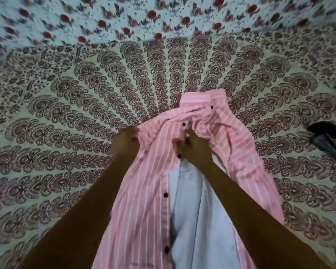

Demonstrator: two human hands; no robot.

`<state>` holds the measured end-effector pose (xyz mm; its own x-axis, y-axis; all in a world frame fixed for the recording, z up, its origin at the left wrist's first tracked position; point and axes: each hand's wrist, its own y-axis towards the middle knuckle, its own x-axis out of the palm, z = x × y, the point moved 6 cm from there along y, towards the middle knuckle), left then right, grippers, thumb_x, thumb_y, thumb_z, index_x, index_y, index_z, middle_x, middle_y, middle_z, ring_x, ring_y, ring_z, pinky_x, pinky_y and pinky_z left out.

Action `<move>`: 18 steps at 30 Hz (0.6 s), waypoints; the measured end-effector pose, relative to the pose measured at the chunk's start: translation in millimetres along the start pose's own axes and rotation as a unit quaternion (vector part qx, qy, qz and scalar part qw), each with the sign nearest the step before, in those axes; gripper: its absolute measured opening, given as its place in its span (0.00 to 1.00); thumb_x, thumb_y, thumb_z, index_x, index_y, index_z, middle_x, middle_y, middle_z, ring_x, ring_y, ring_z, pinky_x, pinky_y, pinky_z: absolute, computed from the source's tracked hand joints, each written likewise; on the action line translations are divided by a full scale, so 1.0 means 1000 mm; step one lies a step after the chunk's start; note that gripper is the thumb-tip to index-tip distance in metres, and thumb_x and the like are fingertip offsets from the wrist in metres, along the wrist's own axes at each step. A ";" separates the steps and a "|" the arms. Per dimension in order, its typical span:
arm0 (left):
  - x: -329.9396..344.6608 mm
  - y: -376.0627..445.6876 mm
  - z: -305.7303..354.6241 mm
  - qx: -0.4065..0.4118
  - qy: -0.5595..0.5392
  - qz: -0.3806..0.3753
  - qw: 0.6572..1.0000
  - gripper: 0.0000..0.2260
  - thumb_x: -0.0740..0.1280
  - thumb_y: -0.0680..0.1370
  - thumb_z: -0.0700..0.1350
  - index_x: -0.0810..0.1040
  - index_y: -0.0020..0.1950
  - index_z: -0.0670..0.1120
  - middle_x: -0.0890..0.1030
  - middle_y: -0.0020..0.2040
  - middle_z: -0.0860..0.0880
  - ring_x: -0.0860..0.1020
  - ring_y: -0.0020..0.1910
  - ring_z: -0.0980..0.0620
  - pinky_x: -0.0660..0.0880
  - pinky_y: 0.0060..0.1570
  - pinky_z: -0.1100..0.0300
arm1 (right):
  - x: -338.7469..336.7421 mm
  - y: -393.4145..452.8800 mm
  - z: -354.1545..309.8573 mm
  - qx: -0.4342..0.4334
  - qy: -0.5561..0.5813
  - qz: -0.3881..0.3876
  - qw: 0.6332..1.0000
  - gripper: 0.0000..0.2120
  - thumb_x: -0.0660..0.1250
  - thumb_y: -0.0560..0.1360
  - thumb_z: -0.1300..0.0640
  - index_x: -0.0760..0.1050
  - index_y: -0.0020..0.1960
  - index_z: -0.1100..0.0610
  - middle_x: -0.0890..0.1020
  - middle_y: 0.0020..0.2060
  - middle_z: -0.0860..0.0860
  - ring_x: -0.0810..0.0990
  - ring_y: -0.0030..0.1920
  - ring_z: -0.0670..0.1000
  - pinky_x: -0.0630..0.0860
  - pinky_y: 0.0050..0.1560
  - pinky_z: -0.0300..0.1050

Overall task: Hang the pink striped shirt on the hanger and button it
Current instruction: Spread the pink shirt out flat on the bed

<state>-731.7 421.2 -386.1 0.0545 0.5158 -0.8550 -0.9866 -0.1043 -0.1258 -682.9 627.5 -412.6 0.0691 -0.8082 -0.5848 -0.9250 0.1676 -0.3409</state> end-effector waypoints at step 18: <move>-0.092 0.021 -0.127 -0.121 -0.094 -0.052 0.987 0.21 0.66 0.73 0.52 0.71 0.59 0.39 0.78 0.58 0.37 0.78 0.55 0.38 0.75 0.56 0.45 | -0.010 -0.037 0.001 0.060 -0.022 0.178 0.982 0.22 0.55 0.69 0.55 0.76 0.60 0.56 0.77 0.58 0.59 0.76 0.59 0.60 0.72 0.56 0.49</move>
<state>-738.0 264.0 -374.3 0.1018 0.6803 -0.7258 -0.9103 -0.2306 -0.3438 -649.1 629.8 -395.1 -0.2331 -0.6617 -0.7126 -0.8427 0.5032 -0.1916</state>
